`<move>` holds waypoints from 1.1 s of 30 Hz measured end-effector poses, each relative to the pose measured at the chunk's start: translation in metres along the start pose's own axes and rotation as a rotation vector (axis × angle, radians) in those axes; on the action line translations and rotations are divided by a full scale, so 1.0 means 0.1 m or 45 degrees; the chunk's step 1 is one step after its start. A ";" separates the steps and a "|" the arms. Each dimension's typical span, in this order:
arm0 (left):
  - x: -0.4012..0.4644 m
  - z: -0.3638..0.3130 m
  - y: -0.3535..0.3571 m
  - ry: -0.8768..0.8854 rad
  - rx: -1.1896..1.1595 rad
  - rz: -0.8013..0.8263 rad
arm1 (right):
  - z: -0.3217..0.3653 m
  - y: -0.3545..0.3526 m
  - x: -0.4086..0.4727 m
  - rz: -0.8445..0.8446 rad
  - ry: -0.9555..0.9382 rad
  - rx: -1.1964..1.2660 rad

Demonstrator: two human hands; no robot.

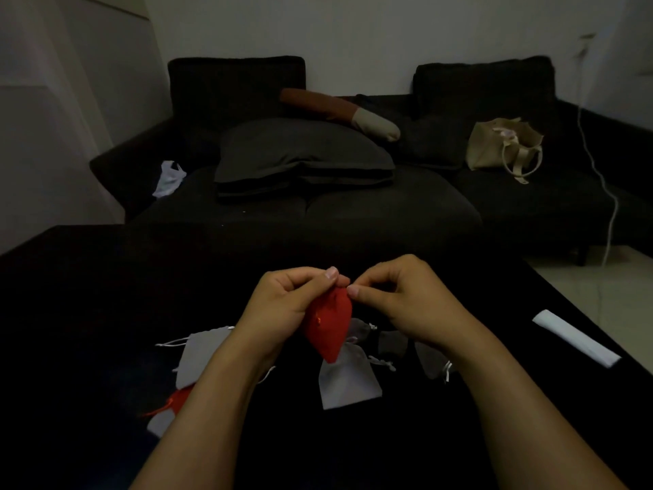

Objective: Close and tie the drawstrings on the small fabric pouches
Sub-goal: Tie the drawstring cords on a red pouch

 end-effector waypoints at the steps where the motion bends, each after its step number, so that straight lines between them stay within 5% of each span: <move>1: 0.00 0.00 0.00 0.001 -0.013 0.014 | 0.00 -0.01 -0.01 0.004 0.019 0.006; 12: -0.03 -0.07 -0.02 0.059 0.016 0.015 | 0.09 -0.05 0.00 -0.131 -0.035 0.422; 17: -0.06 -0.09 -0.07 0.168 0.227 0.124 | 0.14 -0.02 -0.03 0.070 -0.108 0.219; 22: -0.05 -0.09 -0.09 0.196 0.276 0.143 | 0.17 -0.04 -0.04 0.022 -0.167 0.099; 33: -0.12 -0.19 -0.05 -0.064 -0.192 0.118 | 0.22 -0.03 -0.04 0.023 -0.110 0.523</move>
Point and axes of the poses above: each hand's wrist, its own x-axis towards the middle knuckle, its own y-axis out of the palm, z = x × y, the point moved 2 cm from there along x, towards the middle knuckle, and after that the axes turned 12 degrees about -z, right-handed, at the moved point
